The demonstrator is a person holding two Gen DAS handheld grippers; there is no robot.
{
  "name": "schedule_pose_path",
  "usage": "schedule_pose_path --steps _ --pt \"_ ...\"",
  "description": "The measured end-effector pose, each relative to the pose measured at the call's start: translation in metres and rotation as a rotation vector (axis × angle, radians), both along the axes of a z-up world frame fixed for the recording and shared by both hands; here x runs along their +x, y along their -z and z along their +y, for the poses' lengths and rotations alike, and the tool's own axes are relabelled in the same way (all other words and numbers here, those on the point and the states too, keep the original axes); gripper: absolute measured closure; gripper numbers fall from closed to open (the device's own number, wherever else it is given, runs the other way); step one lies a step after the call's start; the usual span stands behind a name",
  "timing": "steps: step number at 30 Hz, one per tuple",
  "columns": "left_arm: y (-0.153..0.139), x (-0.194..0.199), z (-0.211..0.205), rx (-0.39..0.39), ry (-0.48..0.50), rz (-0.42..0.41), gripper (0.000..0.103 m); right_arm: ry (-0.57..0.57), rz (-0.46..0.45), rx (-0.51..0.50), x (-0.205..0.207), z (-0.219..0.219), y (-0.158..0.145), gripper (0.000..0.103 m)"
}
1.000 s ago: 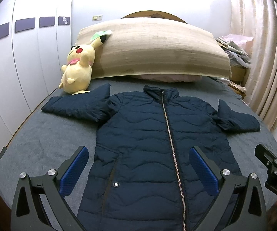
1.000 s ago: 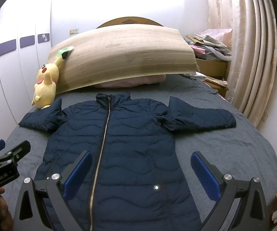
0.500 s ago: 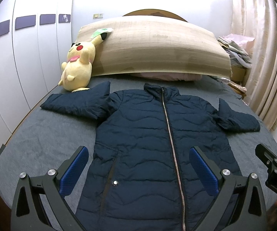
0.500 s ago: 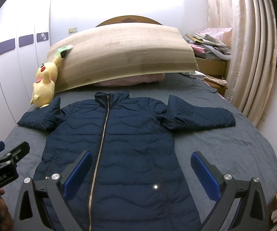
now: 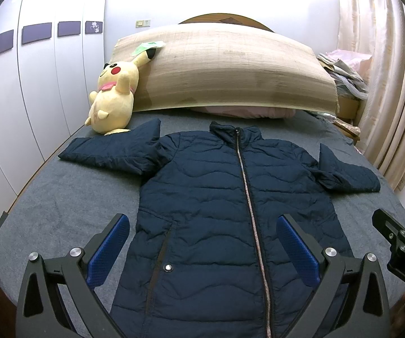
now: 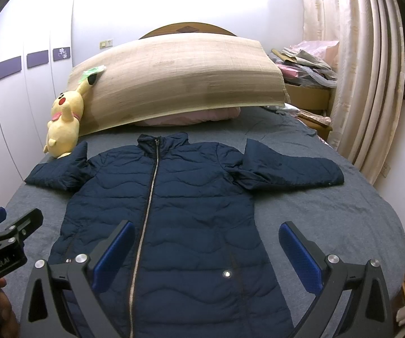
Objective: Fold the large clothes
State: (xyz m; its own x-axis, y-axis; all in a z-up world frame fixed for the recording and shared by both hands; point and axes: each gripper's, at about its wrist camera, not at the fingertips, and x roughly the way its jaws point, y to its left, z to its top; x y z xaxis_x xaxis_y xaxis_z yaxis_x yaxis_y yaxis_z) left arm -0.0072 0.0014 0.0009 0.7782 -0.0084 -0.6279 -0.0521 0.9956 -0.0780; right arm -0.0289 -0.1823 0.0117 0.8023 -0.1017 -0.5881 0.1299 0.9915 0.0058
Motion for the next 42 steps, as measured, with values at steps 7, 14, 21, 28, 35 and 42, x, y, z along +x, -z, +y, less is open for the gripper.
schedule_pose_path --steps 7,14,21,28,35,42 --pt "-0.0007 -0.0003 -0.0001 -0.001 0.001 0.000 0.000 0.000 -0.003 0.000 0.0003 0.0001 0.0005 0.000" --pt "-0.0009 -0.0012 0.0004 -0.001 -0.004 -0.003 0.000 -0.002 -0.003 -0.003 -0.0001 0.0010 -0.0009 0.000" --pt "-0.0005 -0.0016 -0.0007 0.003 -0.004 -0.003 0.000 -0.002 0.000 -0.004 0.0008 0.0018 -0.0008 0.000" --pt "-0.0002 -0.0006 -0.0003 0.002 0.000 0.000 0.000 -0.003 0.002 -0.002 0.0010 0.0015 -0.0003 0.000" --pt "-0.0007 0.0010 -0.0007 0.009 0.001 -0.002 0.000 -0.003 0.003 -0.003 0.0015 0.0018 -0.0005 0.000" --pt "0.0000 0.0010 -0.0014 0.007 -0.002 0.001 0.000 -0.001 0.004 -0.005 0.0028 0.0016 0.0001 0.000"
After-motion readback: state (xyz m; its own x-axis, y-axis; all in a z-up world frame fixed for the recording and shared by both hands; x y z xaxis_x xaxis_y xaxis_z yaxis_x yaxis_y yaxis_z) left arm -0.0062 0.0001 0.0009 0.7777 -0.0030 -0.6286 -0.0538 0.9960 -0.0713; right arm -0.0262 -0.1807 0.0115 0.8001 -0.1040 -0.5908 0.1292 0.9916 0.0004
